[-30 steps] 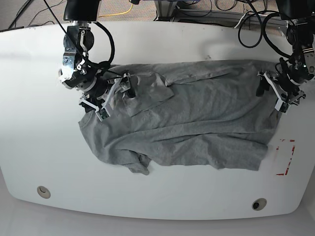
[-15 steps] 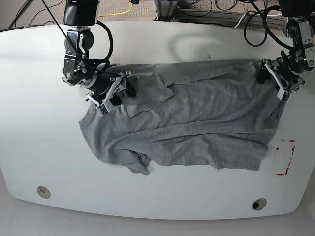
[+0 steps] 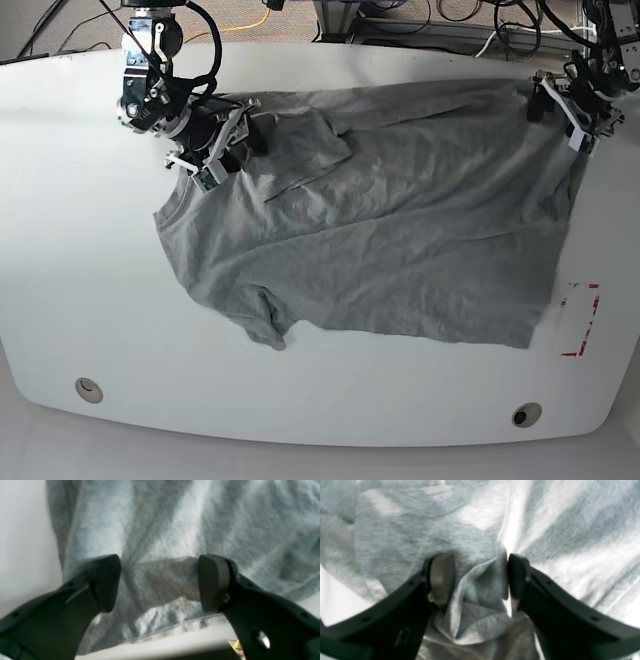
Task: Layout the t-shirt on the table in an organized manner, then fold the t-shirt properly
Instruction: 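Grasp the shoulder edges with both grippers and pull them apart, then release the shoulders and lower both grippers onto the hem corners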
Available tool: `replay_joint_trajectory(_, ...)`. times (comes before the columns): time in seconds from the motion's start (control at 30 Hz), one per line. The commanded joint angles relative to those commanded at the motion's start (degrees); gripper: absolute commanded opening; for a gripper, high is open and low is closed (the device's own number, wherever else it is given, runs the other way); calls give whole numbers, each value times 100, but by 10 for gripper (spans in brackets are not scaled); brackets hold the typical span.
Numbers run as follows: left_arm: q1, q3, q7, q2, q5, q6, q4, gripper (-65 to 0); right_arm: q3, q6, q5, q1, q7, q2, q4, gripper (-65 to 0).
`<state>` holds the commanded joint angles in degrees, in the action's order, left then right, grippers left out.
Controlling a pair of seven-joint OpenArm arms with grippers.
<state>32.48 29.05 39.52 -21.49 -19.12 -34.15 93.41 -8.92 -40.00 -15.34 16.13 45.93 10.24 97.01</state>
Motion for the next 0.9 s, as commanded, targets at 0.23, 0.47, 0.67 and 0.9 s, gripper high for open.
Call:
replay_joint_trajectory(0.23, 492, 615, 0, 369, 0, -9, 624, -206, 9, 0, -35, 281, 88, 176, 519, -331)
replay_joint_trajectory(0.47, 501, 765, 35, 475, -9, -9, 1292, -206, 9, 0, -26, 264, 527, 202, 1240, -330)
replay_joint_trajectory(0.67, -18, 905, 360, 360, -18, -9, 1943, -206, 0, 0, 0, -246, 1301, 220, 1829, -330)
replay_joint_trajectory(0.9, -1890, 791, 870, 88, 35, 9, 1785, -206, 0, 0, 9, -1389, 1433, 211, 1433, -330)
